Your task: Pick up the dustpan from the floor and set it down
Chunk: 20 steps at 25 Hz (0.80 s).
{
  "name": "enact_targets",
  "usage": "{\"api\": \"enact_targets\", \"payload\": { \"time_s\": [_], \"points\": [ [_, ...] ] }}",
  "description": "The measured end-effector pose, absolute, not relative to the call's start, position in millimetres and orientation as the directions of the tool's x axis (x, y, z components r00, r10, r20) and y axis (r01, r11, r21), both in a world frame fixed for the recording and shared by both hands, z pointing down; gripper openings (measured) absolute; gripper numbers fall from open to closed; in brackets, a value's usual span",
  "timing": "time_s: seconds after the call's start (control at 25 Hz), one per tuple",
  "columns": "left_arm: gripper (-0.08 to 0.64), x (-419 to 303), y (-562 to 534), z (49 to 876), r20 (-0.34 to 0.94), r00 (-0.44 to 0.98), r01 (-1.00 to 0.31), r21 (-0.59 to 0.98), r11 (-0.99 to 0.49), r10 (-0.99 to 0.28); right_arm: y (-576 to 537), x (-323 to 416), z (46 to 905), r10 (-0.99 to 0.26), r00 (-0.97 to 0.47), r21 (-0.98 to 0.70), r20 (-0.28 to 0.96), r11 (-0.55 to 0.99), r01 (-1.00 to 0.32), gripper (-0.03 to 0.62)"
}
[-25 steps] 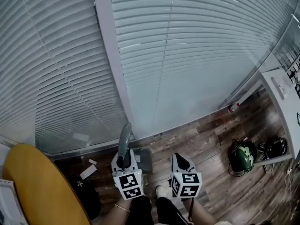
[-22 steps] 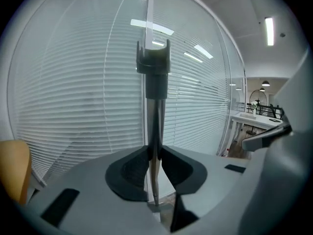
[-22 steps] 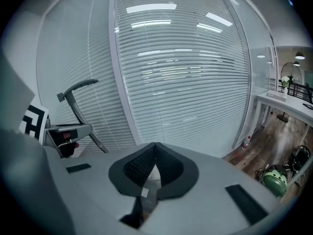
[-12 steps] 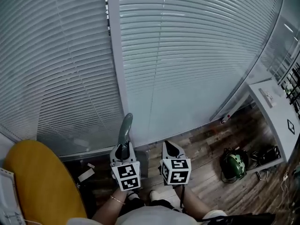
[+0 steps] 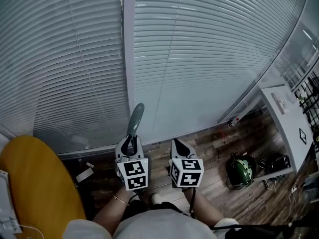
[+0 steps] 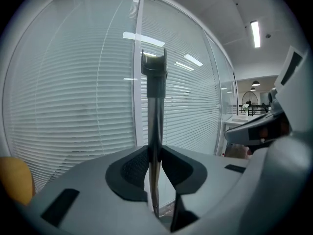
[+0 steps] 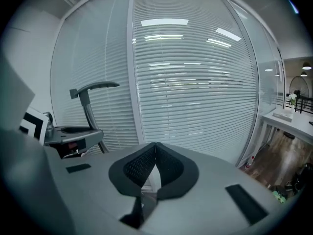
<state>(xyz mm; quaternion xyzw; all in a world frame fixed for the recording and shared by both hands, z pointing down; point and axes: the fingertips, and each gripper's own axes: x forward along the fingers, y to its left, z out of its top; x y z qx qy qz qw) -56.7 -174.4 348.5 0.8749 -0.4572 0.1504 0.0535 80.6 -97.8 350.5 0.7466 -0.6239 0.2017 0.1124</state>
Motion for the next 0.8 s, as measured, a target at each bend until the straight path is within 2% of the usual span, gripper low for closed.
{"api": "enact_targets", "payload": {
  "time_s": [0.28, 0.52, 0.8],
  "points": [
    [0.091, -39.9, -160.8, 341.2, 0.299, 0.555, -0.805, -0.04, -0.592, -0.776, -88.8, 102.6, 345.5, -0.882, 0.173, -0.078, 0.439, -0.229, -0.97, 0.032],
    [0.091, -19.8, -151.6, 345.0, 0.314, 0.499, -0.84, -0.052, -0.539, -0.808, -87.0, 132.7, 358.9, -0.884, 0.114, -0.089, 0.454, -0.172, -0.981, 0.032],
    [0.091, 11.3, -150.1, 341.0, 0.292, 0.377, -0.908, -0.072, -0.413, -0.879, -95.7, 173.3, 353.1, -0.899, 0.004, -0.097, 0.437, -0.052, -0.994, 0.032]
  ]
}}
